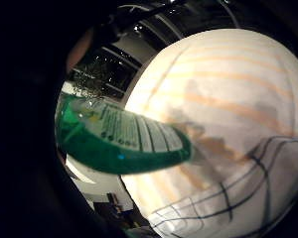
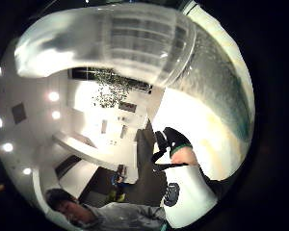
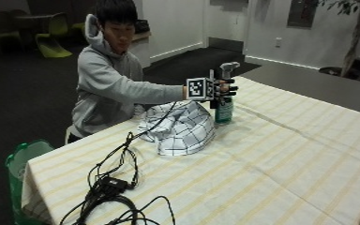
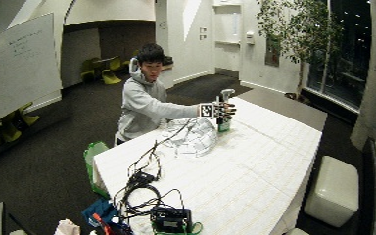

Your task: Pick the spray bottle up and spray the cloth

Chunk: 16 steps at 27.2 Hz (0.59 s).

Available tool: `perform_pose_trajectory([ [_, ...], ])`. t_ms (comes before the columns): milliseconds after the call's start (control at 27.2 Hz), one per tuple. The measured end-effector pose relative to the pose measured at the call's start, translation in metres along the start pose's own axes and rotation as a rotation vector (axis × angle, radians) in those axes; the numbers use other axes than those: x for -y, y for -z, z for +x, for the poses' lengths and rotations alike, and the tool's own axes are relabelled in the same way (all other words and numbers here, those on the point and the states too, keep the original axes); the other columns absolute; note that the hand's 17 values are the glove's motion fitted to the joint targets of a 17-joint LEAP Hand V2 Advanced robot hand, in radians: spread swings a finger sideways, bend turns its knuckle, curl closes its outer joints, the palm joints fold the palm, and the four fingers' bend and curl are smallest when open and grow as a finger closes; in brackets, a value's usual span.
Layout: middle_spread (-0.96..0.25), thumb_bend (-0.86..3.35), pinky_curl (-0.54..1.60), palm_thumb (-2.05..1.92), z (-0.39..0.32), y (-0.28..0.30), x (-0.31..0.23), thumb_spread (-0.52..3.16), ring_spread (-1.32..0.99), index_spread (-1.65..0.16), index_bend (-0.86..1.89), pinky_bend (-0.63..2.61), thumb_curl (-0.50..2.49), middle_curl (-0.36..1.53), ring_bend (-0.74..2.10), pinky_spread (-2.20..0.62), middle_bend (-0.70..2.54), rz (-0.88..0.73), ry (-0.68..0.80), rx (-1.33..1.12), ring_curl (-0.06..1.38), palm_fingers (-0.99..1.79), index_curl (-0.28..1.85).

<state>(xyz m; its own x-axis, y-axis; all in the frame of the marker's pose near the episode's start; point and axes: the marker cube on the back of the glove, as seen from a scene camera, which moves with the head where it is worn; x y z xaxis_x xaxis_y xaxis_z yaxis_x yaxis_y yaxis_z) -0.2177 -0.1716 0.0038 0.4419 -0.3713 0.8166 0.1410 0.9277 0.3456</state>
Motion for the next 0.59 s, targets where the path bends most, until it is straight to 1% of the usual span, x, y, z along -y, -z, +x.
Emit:
perform_pose_trajectory([
  [110, -0.06, -0.09, 0.44, 0.81, -0.006, 0.012, -0.01, 0.55, -0.1, -0.32, -0.04, 0.57, 0.63, 0.43, 0.25, 0.04, 0.37, -0.004, 0.014, 0.012, 0.39, 0.18, 0.38],
  [258, -0.05, -0.06, 0.39, 0.76, -0.01, 0.024, -0.019, 0.63, -0.08, -0.33, -0.01, 0.58, 0.58, 0.42, 0.22, 0.11, 0.39, 0.008, 0.032, 0.022, 0.33, 0.17, 0.28],
  [589, -0.04, -0.04, 0.38, 0.75, -0.008, 0.036, -0.03, 0.73, -0.06, -0.34, 0.06, 0.6, 0.51, 0.41, 0.28, 0.17, 0.42, 0.027, 0.03, 0.039, 0.32, 0.17, 0.2],
])
